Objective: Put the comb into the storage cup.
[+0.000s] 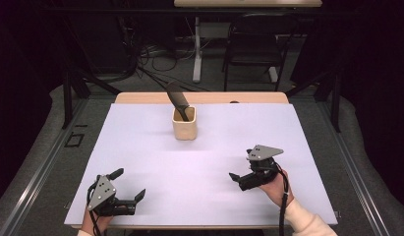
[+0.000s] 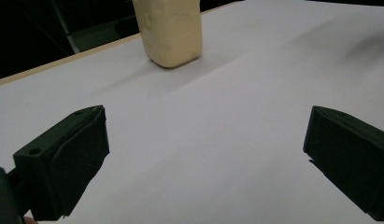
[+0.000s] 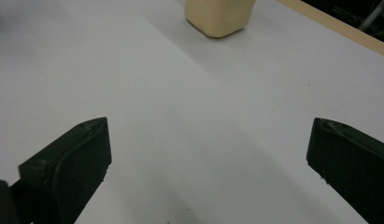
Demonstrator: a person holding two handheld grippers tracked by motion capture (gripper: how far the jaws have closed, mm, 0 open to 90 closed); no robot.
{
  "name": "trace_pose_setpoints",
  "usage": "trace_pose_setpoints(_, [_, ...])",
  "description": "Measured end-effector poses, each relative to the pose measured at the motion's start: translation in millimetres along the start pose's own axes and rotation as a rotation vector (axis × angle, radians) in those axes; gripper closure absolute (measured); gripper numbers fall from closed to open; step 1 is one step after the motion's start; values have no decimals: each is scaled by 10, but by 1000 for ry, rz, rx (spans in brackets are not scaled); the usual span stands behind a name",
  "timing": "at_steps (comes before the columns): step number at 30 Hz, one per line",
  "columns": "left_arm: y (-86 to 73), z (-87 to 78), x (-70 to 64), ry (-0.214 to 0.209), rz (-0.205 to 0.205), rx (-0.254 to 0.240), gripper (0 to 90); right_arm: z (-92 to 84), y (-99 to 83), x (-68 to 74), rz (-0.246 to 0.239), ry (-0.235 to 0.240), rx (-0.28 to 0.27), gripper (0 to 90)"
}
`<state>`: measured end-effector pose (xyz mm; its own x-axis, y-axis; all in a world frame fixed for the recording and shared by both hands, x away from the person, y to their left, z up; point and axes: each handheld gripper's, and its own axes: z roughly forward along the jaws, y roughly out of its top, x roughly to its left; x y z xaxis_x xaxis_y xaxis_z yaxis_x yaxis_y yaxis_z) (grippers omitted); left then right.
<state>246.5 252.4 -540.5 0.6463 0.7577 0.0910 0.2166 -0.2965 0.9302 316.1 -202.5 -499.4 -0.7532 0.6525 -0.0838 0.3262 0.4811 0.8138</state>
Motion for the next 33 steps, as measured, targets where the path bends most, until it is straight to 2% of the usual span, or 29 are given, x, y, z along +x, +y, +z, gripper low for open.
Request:
trace_pose_setpoints(2, [1,1,-1,0,1,1,2,-14,-36,32,-21,-26,-27,0])
trace_pose_setpoints(6, [0,0,0,0,0,0,2,-33,-93,70,-37,-28,-35,0])
trace_pose_setpoints(14, [-1,-1,2,-1,0,0,3,-104,-203,110,-29,-33,-25,0])
trace_pose_setpoints(23, [-1,2,-3,-1,4,1,2,-258,-332,126,-26,-54,-47,0])
trace_pose_setpoints(29, [-1,-3,-4,-1,3,-1,2,-345,-428,147,-26,-82,-45,0])
trace_pose_setpoints(33, [-5,1,6,2,5,4,2,-439,-461,158,-20,-108,-75,0])
